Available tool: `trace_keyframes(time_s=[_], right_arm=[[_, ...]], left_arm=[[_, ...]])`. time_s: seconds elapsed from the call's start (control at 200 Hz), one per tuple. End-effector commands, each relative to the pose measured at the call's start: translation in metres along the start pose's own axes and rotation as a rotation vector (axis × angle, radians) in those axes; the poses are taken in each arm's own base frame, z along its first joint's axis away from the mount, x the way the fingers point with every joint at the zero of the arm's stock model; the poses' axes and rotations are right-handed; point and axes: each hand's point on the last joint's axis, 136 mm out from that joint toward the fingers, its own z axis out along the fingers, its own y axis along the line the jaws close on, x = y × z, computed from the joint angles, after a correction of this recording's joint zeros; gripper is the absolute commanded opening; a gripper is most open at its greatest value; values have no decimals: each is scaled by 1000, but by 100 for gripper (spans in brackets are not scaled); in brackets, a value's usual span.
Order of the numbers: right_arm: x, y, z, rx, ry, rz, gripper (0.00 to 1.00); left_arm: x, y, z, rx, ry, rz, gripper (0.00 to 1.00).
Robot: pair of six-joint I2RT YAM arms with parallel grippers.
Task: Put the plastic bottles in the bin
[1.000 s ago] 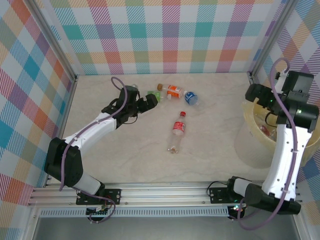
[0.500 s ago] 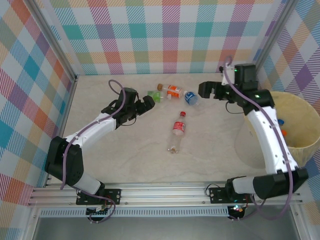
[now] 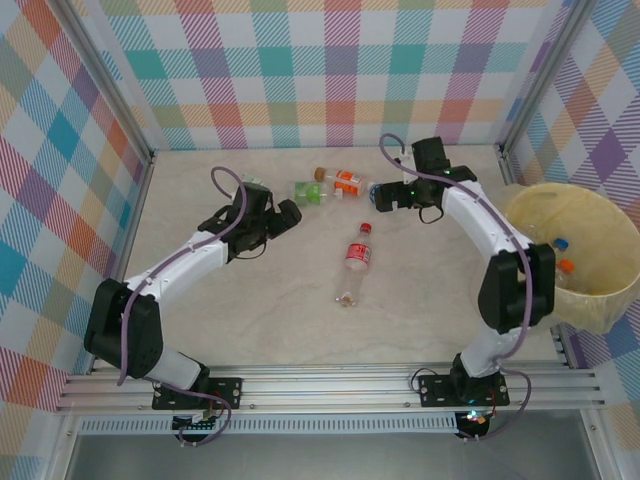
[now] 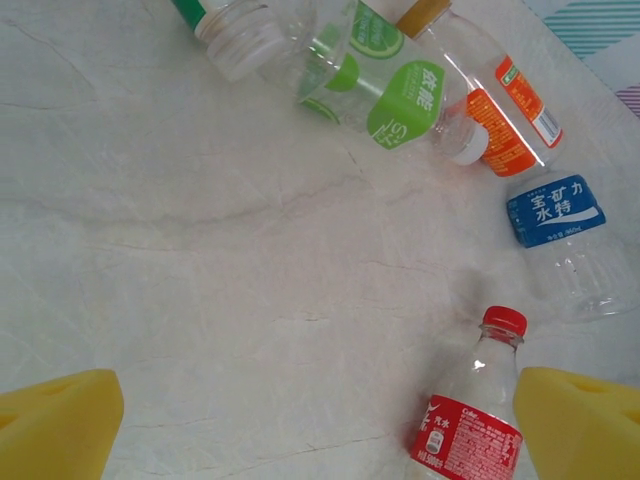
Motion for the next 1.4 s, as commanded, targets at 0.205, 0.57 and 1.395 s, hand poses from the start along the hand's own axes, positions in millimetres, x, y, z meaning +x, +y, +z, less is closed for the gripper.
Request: trace_keyframes(time_s=[0.205, 0.57, 1.395], right_arm=[[-15, -18, 63, 55, 97, -160, 100], [-7, -32, 126, 90, 261, -197, 94], [-21, -39, 70, 223, 145, -41, 58]], left_arm=[[2, 28, -12, -79, -24, -41, 100], [3, 37, -16, -110, -27, -31, 100], [6, 32, -5, -107, 7, -32, 100]])
